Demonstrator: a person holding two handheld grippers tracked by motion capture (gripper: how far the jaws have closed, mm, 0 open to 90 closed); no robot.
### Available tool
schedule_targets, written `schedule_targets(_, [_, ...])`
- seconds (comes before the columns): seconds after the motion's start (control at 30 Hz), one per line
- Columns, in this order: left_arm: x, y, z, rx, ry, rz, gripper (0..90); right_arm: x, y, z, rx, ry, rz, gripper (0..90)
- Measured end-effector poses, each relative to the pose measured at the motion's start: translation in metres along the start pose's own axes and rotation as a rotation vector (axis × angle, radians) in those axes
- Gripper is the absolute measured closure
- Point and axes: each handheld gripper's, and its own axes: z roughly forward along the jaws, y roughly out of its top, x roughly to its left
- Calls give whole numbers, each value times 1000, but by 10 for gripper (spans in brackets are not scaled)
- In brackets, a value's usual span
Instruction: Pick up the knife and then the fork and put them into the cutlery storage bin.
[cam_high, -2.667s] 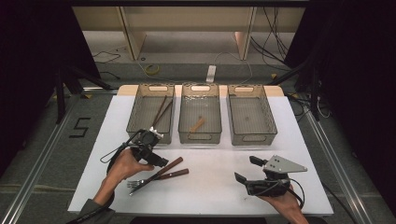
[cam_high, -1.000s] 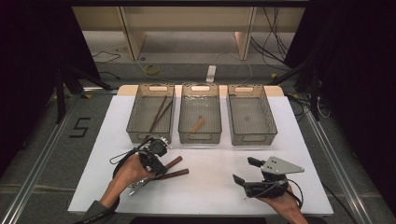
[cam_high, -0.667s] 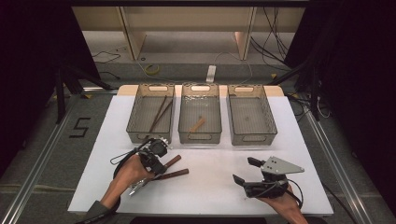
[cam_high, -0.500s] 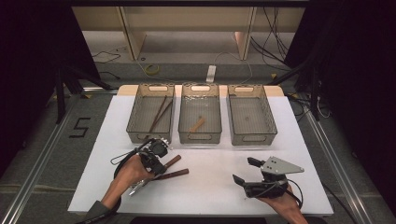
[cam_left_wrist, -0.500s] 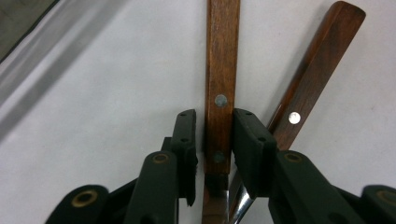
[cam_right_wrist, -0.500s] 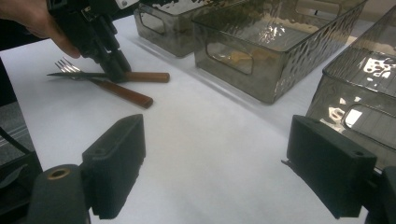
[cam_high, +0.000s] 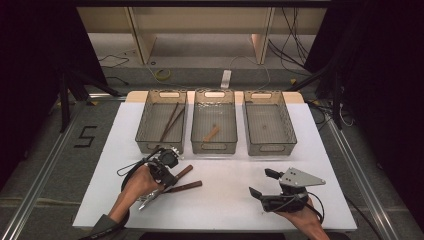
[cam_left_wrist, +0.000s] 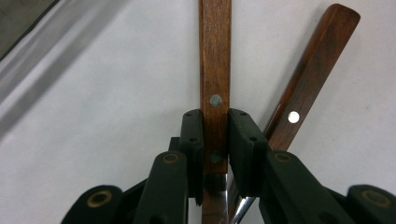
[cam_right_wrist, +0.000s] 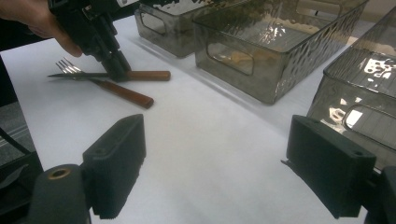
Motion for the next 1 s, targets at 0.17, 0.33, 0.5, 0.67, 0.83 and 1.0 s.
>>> schedule_targets(0.17, [1, -1, -2, 9, -27, -6, 761, 0, 0, 0, -2, 0, 2, 206])
schedule_targets(0.33, [2, -1, -8, -9, -78, -16, 761, 0, 0, 0, 0, 4, 0, 206])
schedule_targets(0.5, [-2, 0, -14, -19, -120, -5, 761, 1, 1, 1, -7, 10, 2, 206])
schedule_targets(0.67, [-13, 4, -18, -23, -165, 27, 761, 10, 5, 8, -6, 39, -18, 206])
schedule_targets(0.83, [-27, 10, -20, 0, -203, 79, 761, 25, 10, 20, 20, 80, -65, 205])
schedule_targets(1.0, [-40, 16, -18, -3, -228, 108, 760, 41, 14, 33, 38, 121, -124, 203])
